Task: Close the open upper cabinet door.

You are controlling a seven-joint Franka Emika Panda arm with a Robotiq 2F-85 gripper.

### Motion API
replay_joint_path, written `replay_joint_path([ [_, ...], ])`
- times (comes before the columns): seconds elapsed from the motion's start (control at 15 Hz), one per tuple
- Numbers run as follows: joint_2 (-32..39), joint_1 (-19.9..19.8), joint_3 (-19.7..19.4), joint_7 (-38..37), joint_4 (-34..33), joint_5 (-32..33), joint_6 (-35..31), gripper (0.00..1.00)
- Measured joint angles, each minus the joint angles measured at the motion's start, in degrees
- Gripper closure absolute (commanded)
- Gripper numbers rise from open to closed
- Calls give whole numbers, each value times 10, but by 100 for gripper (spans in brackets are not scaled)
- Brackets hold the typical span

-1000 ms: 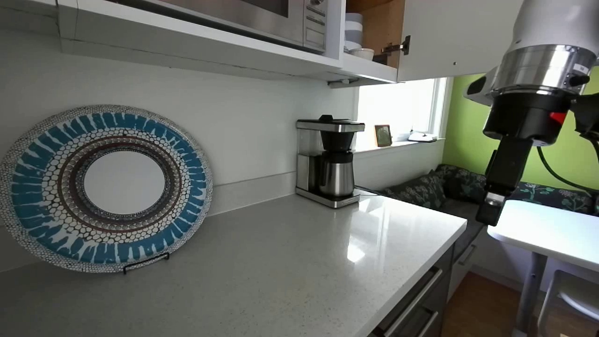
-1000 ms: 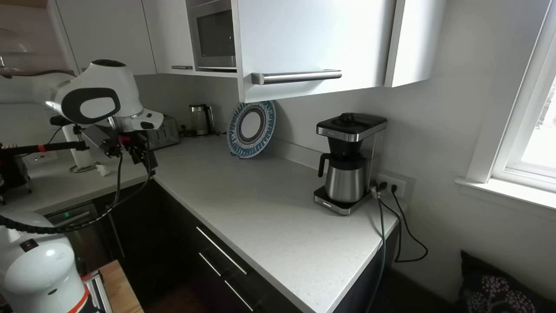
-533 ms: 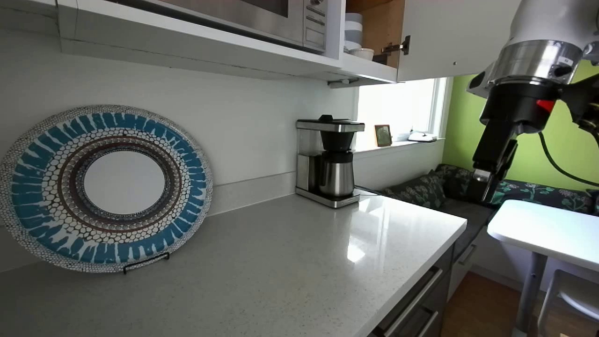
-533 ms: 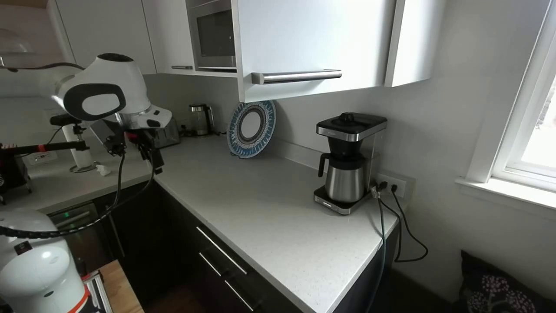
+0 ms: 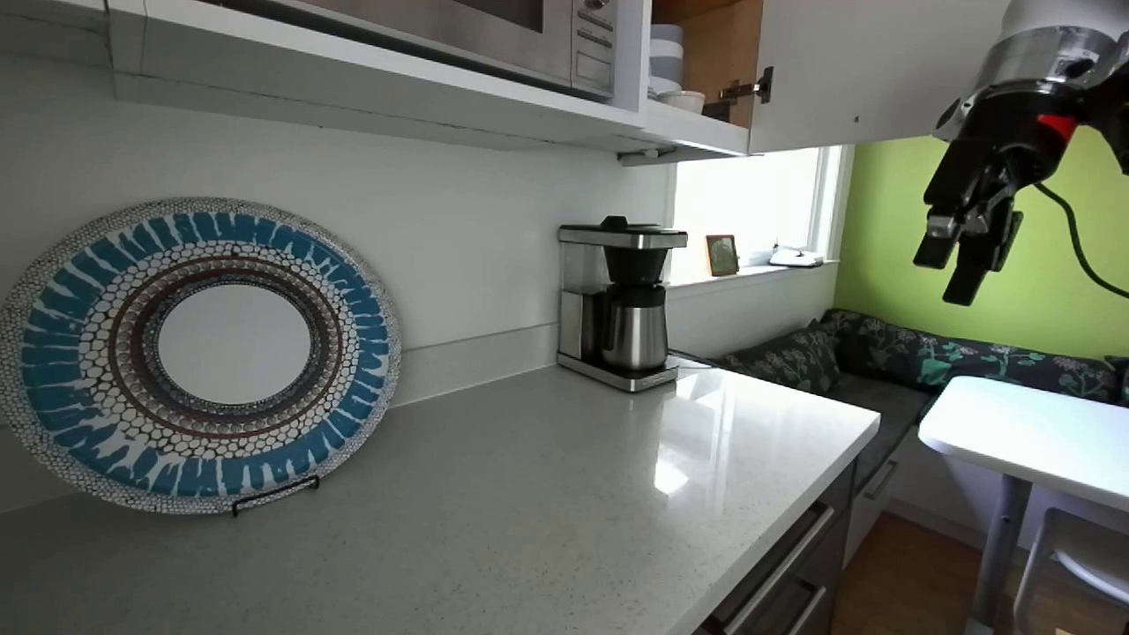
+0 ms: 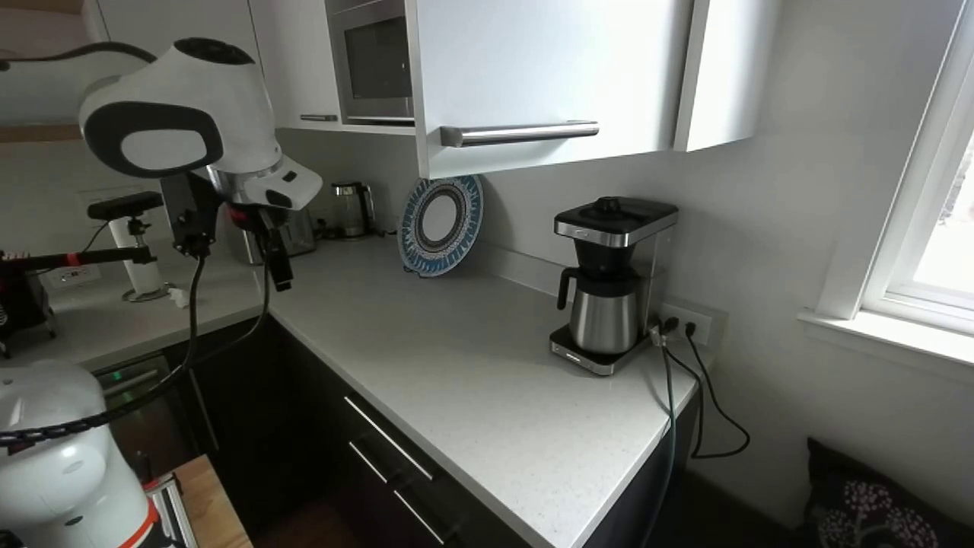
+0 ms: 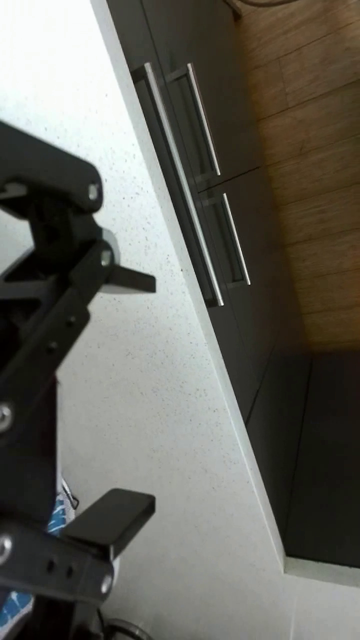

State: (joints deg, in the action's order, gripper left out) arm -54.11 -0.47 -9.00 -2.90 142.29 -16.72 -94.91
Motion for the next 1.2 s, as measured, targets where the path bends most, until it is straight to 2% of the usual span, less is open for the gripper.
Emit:
replay_joint_path([
  [0.47, 22, -73, -60, 0, -54, 4, 37, 0],
  [0.67, 30, -100, -81, 15, -69, 29, 49, 0],
  [1.2, 59, -115, -124, 124, -124, 123, 88, 0],
])
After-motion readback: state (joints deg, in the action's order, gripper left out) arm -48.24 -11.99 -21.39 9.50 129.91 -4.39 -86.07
